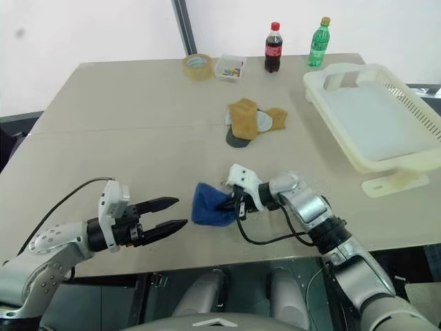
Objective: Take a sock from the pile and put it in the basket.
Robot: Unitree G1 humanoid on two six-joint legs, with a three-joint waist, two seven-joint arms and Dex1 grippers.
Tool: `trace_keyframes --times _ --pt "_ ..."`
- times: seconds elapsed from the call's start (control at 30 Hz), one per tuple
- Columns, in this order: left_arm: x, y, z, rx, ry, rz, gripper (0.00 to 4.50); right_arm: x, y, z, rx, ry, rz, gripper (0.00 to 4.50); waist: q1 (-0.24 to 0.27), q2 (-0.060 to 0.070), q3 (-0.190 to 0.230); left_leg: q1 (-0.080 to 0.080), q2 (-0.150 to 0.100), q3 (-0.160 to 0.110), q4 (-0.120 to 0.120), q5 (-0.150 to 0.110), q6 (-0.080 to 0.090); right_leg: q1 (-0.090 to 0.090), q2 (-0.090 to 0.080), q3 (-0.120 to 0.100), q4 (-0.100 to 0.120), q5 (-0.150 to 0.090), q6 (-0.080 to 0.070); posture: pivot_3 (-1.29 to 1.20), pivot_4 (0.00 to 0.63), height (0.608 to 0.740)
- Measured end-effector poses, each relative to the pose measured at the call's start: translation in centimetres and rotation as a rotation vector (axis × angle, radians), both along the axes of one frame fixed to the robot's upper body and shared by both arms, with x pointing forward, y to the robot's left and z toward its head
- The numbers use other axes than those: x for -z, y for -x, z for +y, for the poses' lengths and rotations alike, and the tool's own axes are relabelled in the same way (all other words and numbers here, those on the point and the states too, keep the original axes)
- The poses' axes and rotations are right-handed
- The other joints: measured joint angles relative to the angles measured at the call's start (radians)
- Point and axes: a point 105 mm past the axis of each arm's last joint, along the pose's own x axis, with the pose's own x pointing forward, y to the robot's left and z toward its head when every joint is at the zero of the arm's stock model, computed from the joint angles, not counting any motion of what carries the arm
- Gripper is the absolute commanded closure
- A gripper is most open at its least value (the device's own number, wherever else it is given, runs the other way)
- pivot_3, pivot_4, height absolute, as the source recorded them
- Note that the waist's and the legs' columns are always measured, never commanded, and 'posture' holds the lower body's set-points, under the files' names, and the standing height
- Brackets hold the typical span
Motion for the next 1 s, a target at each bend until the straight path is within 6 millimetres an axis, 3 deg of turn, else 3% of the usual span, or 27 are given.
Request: trace_keyframes --times 0.1,0.2,0.3,0.4,0.5,0.57,0.67,0.77,0.87,0.97,1.0 --pt "-0.9 -0.8 -1.7 0.035 0.044 -0.056 0.82 -3.3 -3.5 -4.4 0.288 -0.169 0.052 4.48 0.007 0.002 0.005 -0.003 -0.003 0.0 0.001 0.003 0.004 -0.001 0.001 -0.001 0.0 0.001 -0.001 0.0 0.15 0.74" --pt "-2.5 -2.0 -3.9 0.074 0.096 -0.142 0.82 -7.6 -6.1 -9.2 0.51 -0.283 -0.008 4.48 0.011 0.002 0.007 -0.005 -0.004 0.0 0.001 0.003 0.005 -0.002 0.001 -0.001 -0.001 0.004 0.0 0.0 0.15 0.74" --pt "-4.3 -3.9 -6.3 0.083 0.157 -0.244 0.82 -11.6 -9.1 -14.9 0.79 -0.347 -0.095 4.48 0.009 0.001 0.009 -0.005 -0.005 0.006 0.001 0.003 0.005 -0.002 0.0 -0.001 -0.001 0.005 0.0 0.0 0.15 0.74" --pt "-5.3 -5.6 -8.8 0.089 0.223 -0.296 0.82 -15.6 -12.6 -22.3 1.158 -0.397 -0.14 4.48 0.003 0.001 0.011 -0.004 -0.006 0.008 0.001 0.003 0.005 -0.002 0.0 0.001 -0.001 0.005 0.0 0.0 0.15 0.74" --pt "-5.7 -7.2 -10.5 0.058 0.269 -0.325 0.82 -17.4 -14.1 -27.2 1.4 -0.391 -0.147 4.48 -0.002 0.0 0.011 -0.004 -0.005 0.013 0.0 0.002 0.008 -0.002 0.001 0.003 -0.002 0.005 0.0 0.0 0.15 0.74" --pt "-6.0 -7.5 -11.2 0.056 0.285 -0.338 0.82 -17.0 -14.5 -28.1 1.451 -0.375 -0.132 4.48 -0.006 -0.001 0.012 -0.004 -0.004 0.015 0.0 0.001 0.009 -0.002 0.002 0.005 -0.003 0.005 0.0 0.0 0.15 0.74" --pt "-7.0 -8.4 -12.8 0.046 0.326 -0.384 0.82 -13.4 -15.2 -28.5 1.523 -0.319 -0.008 4.48 -0.013 -0.002 0.013 -0.004 -0.003 0.021 0.001 -0.001 0.011 -0.002 0.002 0.008 -0.003 0.005 0.0 0.0 0.15 0.74" --pt "-7.8 -9.1 -13.6 0.02 0.35 -0.419 0.82 -10.3 -15.0 -28.6 1.541 -0.263 0.067 3.11 -0.014 -0.001 0.014 -0.005 -0.003 0.022 0.003 -0.002 0.014 -0.002 0.001 0.009 -0.004 0.005 0.001 0.0 0.15 0.74" --pt "-7.9 -9.3 -13.7 0.006 0.358 -0.426 0.82 -10.6 -15.1 -28.7 1.54 -0.263 0.049 1.59 -0.018 0.0 0.014 -0.005 -0.004 0.023 0.004 -0.003 0.015 -0.002 0.001 0.01 -0.003 0.006 0.002 0.0 0.15 0.74" --pt "-7.9 -9.3 -13.7 0.004 0.358 -0.426 0.82 -10.6 -15.0 -28.9 1.543 -0.251 0.046 0.37 -0.02 0.0 0.014 -0.005 -0.004 0.023 0.005 -0.003 0.015 -0.002 0.002 0.01 -0.003 0.006 0.003 0.0 0.15 0.74" --pt "-7.8 -9.3 -13.7 0.003 0.358 -0.424 0.82 -10.6 -14.9 -29.0 1.54 -0.243 0.04 0.19 -0.021 0.0 0.014 -0.005 -0.004 0.023 0.005 -0.003 0.015 -0.002 0.002 0.011 -0.003 0.006 0.003 0.0 0.15 0.74"
